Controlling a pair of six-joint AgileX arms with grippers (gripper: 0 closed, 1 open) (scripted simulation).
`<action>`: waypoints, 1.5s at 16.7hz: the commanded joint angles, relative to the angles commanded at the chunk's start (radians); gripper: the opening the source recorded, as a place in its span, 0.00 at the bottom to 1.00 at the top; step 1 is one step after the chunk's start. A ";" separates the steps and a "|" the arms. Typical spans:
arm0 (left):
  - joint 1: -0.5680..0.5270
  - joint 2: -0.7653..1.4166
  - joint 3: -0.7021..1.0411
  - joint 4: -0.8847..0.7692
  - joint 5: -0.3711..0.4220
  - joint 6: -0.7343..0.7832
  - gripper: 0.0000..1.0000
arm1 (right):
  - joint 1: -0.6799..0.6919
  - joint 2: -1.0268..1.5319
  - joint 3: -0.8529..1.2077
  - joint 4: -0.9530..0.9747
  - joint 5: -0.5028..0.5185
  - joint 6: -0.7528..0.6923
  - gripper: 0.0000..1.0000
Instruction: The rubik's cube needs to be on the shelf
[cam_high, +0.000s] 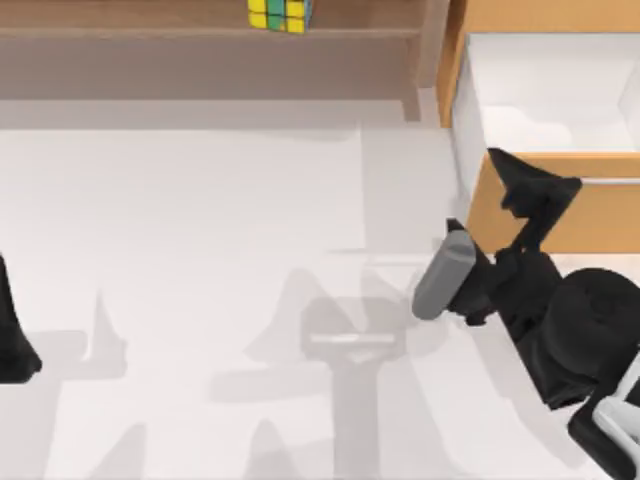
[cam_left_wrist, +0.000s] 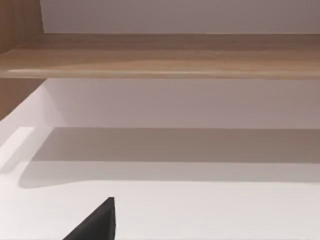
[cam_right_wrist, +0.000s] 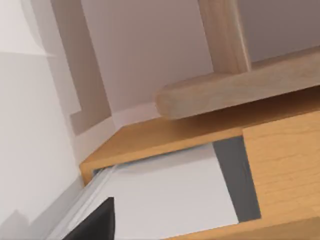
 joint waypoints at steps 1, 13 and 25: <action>0.000 0.000 0.000 0.000 0.000 0.000 1.00 | -0.033 -0.013 -0.051 0.031 -0.004 -0.049 1.00; 0.000 0.000 0.000 0.000 0.000 0.000 1.00 | -0.256 -0.043 -0.209 0.155 0.008 -0.262 1.00; 0.000 0.000 0.000 0.000 0.000 0.000 1.00 | -0.299 -0.039 -0.118 0.080 -0.030 -0.264 1.00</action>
